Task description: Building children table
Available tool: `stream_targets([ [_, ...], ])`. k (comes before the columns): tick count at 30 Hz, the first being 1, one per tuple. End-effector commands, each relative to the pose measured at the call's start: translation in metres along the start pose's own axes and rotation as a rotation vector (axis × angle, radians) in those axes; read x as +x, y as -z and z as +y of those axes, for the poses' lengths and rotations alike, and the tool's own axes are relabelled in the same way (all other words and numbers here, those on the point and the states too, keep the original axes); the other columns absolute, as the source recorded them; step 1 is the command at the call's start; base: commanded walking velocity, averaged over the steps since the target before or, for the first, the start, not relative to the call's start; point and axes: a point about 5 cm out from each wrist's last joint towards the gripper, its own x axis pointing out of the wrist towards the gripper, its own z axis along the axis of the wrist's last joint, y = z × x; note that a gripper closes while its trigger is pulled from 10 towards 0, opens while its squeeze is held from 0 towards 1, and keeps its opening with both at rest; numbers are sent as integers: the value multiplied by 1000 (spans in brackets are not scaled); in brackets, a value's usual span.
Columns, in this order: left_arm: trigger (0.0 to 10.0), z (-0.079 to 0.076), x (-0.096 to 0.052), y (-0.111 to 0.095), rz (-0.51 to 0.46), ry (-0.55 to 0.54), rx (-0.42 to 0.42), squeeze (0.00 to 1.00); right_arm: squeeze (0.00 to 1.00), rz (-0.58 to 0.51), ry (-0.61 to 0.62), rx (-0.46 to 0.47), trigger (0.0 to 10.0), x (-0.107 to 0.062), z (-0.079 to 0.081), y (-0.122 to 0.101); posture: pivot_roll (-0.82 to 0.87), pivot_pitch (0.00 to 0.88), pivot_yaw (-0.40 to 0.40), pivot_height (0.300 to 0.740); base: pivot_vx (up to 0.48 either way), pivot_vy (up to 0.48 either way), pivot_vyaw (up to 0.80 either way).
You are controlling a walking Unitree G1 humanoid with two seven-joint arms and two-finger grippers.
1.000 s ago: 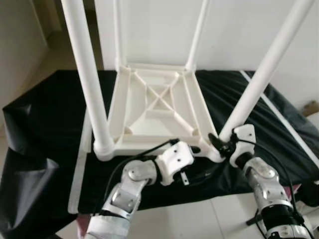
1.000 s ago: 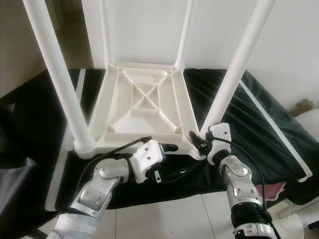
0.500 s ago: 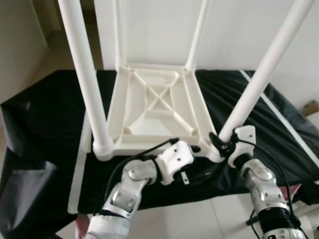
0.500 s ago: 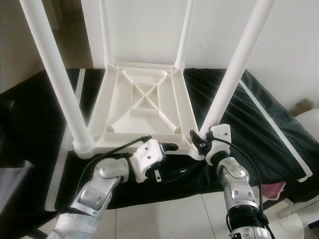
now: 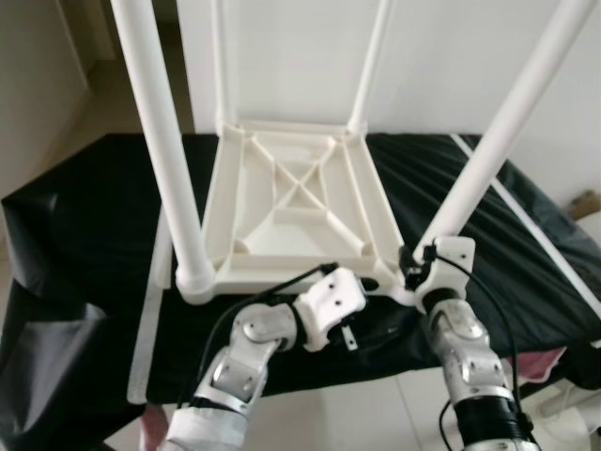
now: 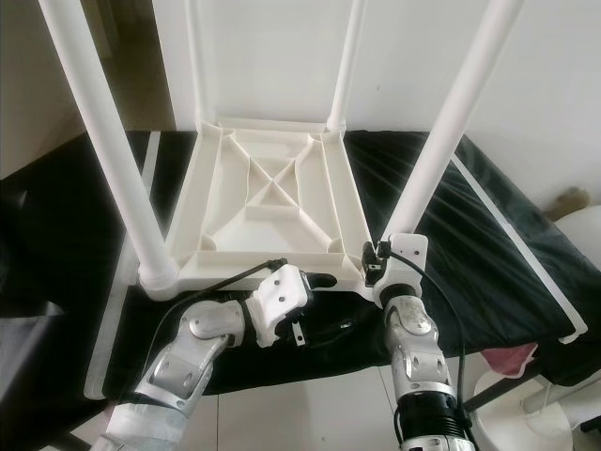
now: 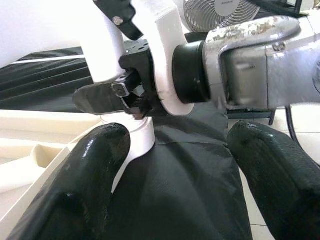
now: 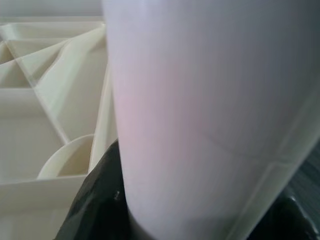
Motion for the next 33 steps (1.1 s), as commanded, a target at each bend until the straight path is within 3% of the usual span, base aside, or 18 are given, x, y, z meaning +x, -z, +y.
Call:
stream_targets([
  [1, 10000, 6, 2, 0, -2, -159, 1, 0, 0, 68, 44, 6, 10000, -5, -1, 14, 63, 0, -76, 740, 0, 0, 0],
  [2, 10000, 6, 2, 0, -2, -159, 1, 0, 0, 68, 44, 6, 10000, -5, -1, 14, 63, 0, -76, 740, 0, 0, 0],
  [5, 10000, 7, 1, 0, -1, -172, -1, 0, 0, 71, 111, 102, 10000, -8, 24, 14, 72, 0, -80, 740, 0, 0, 0],
  [7, 10000, 7, 1, 0, -1, -174, -2, 0, 0, 71, 105, 109, 10000, -8, 28, 12, 72, 0, -80, 740, 0, 0, 0],
  [9, 10000, 5, 2, 0, -3, -168, -2, 0, 0, 64, 84, 64, 10000, -6, 25, 7, 72, 0, -84, 740, 0, 0, 0],
  [17, 10000, 7, 1, 1, -2, -166, 1, 0, 0, 75, 105, 55, 10000, -7, 22, 8, 74, 0, -84, 740, 0, 0, 0],
  [18, 10000, 8, 0, 1, -2, -169, 2, 0, 329, 73, 102, 56, 10000, -8, 24, 8, 74, 0, -84, 740, 0, 0, 0],
  [22, 10000, 8, 0, 1, -1, -173, 2, 0, 329, 70, 100, 59, 10000, -10, 27, 7, 74, 0, -84, 740, 0, 0, 0],
  [23, 10000, 8, 0, 2, -1, -171, 2, 0, 1000, 64, 97, 63, 10000, -11, 25, 6, 72, 0, -82, 740, 0, 0, 0],
  [32, 10000, 8, -1, 0, -3, -171, 5, 0, 1000, 35, 28, 38, 10000, -13, 8, 0, 75, 0, -86, 740, 0, 0, 0],
  [33, 10000, 8, -2, 0, -2, -174, 5, 0, 639, 29, 15, 27, 10000, -13, 3, -1, 77, 0, -87, 740, 0, 0, 0],
])
